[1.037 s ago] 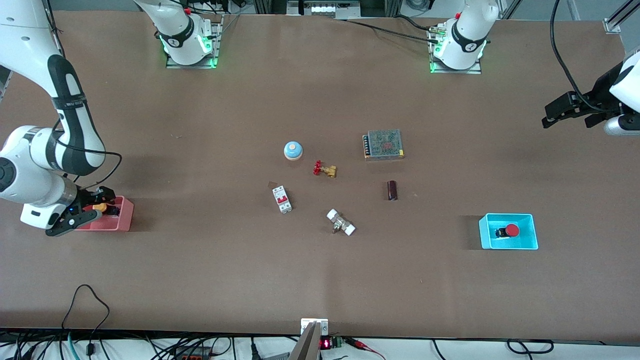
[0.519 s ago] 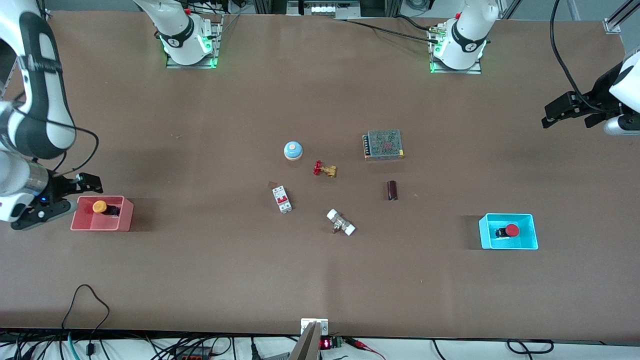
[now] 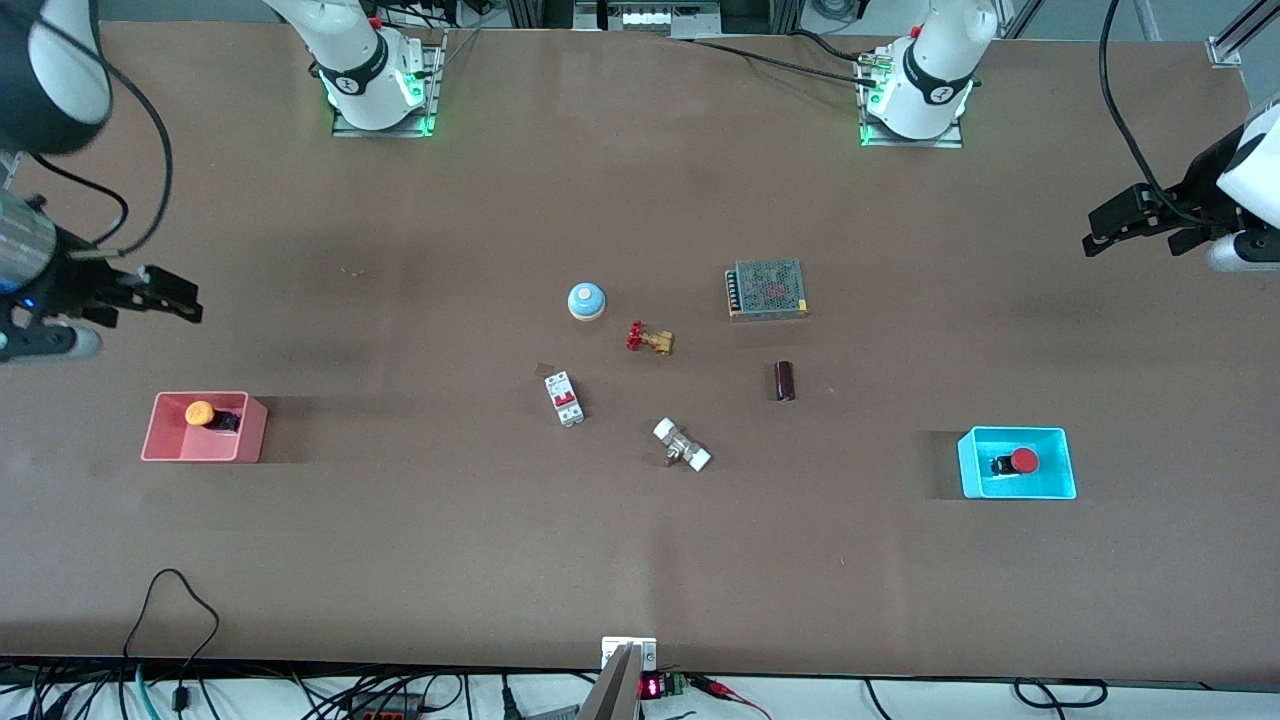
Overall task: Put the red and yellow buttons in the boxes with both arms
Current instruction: 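Release the yellow button into the pink box and raise the right gripper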
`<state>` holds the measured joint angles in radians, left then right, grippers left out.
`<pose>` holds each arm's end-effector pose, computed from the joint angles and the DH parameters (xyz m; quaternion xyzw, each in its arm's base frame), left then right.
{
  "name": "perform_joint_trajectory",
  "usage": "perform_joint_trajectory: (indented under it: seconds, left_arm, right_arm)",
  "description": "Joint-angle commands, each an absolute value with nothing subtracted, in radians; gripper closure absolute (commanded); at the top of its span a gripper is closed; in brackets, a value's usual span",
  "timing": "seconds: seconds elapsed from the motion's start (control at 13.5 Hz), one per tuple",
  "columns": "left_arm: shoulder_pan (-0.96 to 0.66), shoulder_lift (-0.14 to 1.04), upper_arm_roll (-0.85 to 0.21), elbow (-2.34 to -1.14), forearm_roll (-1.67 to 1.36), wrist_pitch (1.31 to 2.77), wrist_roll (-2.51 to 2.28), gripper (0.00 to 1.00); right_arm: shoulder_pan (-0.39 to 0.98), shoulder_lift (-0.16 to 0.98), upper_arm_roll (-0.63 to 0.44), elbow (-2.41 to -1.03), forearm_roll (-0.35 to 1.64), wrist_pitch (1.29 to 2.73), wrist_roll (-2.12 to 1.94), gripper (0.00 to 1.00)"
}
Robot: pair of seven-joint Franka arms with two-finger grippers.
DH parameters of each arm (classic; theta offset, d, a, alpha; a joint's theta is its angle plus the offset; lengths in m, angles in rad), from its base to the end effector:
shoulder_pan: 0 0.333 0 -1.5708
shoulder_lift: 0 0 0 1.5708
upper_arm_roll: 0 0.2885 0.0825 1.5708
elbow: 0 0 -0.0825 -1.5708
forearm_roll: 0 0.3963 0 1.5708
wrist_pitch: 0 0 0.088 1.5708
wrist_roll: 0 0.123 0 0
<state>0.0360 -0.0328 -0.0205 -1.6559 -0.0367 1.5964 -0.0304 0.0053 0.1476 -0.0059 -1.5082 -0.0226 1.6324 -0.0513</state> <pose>0.5578 0.0041 0.5605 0.9995 0.0237 -0.0135 0.0179 0.6110 -0.0028 0.5298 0.9995 0.0262 -0.0120 0.0114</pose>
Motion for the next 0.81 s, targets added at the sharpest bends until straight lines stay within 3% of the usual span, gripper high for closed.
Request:
perform_joint_trajectory:
  seconds: [0.0,0.74]
  left_arm:
    - [0.044,-0.061,-0.028,-1.678,-0.032,1.592,-0.023,0.00]
    - [0.044,-0.063,-0.028,-1.678,-0.025,1.591,-0.021,0.00]
  right_arm:
    - [-0.002,0.095,-0.011,-1.512,-0.006,1.569,-0.044,0.00]
    - [0.002,0.066,-0.011,-1.545,-0.006,1.529,-0.028,0.00]
